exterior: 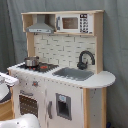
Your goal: Play with the kitchen
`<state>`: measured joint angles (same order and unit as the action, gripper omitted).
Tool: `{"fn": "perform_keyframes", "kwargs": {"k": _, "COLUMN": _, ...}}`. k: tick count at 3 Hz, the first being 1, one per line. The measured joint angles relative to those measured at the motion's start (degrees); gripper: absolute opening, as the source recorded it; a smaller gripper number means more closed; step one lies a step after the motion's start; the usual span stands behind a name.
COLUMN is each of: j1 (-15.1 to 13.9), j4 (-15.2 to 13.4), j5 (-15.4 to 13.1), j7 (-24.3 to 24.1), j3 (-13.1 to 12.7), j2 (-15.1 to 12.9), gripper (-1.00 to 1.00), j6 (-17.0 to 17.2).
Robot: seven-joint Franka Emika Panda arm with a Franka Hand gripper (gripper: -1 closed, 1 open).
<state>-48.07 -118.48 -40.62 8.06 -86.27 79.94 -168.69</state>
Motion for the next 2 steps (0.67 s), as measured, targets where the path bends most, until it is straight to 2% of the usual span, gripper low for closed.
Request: {"fn": "perform_keyframes", "kwargs": {"k": 2, "j1": -3.2, "j4": 0.5, "j5": 0.0, "j7": 11.2, "j3": -2.0, "j2": 0.0, "gripper": 1.00, "j6": -1.0}}
